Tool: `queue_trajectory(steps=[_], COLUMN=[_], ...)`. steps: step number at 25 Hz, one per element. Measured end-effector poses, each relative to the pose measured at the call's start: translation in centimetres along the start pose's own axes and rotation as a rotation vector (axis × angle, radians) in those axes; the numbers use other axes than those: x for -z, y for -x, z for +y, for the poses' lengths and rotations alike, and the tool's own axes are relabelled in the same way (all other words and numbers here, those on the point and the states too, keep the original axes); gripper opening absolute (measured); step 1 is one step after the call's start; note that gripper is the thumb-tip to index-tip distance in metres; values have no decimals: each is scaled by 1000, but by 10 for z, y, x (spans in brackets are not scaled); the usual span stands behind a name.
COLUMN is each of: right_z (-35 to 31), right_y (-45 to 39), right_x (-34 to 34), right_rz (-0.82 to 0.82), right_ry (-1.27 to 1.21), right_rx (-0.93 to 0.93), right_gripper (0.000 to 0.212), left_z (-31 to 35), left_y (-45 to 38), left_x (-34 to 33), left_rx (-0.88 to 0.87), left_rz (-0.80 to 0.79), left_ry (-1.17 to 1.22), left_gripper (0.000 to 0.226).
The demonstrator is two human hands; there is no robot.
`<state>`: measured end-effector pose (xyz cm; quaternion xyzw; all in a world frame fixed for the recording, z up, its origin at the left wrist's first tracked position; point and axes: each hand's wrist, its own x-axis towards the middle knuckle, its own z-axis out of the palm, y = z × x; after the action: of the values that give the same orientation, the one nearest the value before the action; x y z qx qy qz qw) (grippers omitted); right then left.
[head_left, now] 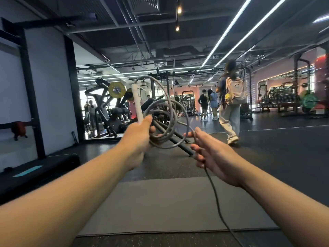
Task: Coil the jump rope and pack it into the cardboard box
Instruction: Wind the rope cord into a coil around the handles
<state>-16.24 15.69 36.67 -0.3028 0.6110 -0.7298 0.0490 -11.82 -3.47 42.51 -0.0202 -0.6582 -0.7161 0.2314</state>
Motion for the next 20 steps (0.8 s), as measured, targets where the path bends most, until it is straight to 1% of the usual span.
queue_trajectory(steps=[1, 2, 3, 4, 5, 6, 7, 8, 9, 10, 13, 15, 17, 18, 20], right_z=[3, 7, 11, 15, 18, 20, 20, 19, 18, 17, 15, 16, 18, 19, 23], right_y=[0, 1, 3, 3, 1, -1, -5, -8, -9, -8, -6, -2, 1, 2, 3], right_x=[-10, -20, -31, -42, -49, -55, -58, -60, -62, -62, -63, -63, -62, -60, -56], right_rz=[-27, -47, -52, -20, 54, 135, 203, 253, 291, 319, 385, 391, 392, 403, 425], right_ry=[-28, -1, 31, 35, 3, -57, -119, -158, -172, -175, -136, -136, -182, -187, -141], right_rx=[13, 66, 132, 200, 247, 278, 290, 295, 299, 309, 350, 373, 379, 377, 350], right_gripper=[63, 71, 70, 62, 54, 50, 53, 60, 66, 67, 52, 54, 57, 55, 43], left_z=[-2, -2, -2, 0, 2, 4, 5, 6, 4, 2, -5, -10, -16, -20, -26], left_y=[4, 9, 15, 22, 27, 31, 34, 40, 42, 45, 46, 45, 46, 48, 54], left_x=[-12, -24, -35, -44, -53, -60, -65, -70, -72, -74, -71, -70, -69, -69, -68], left_rx=[24, 44, 72, 109, 144, 169, 183, 187, 181, 182, 195, 237, 258, 270, 296], left_rz=[2, -1, -2, -11, -21, -32, -48, -58, -67, -78, -125, -161, -171, -177, -187], left_ry=[30, 56, 95, 157, 215, 263, 299, 324, 341, 364, 416, 422, 441, 452, 446], left_gripper=[30, 32, 35, 37, 39, 41, 42, 42, 42, 43, 47, 52, 51, 49, 47])
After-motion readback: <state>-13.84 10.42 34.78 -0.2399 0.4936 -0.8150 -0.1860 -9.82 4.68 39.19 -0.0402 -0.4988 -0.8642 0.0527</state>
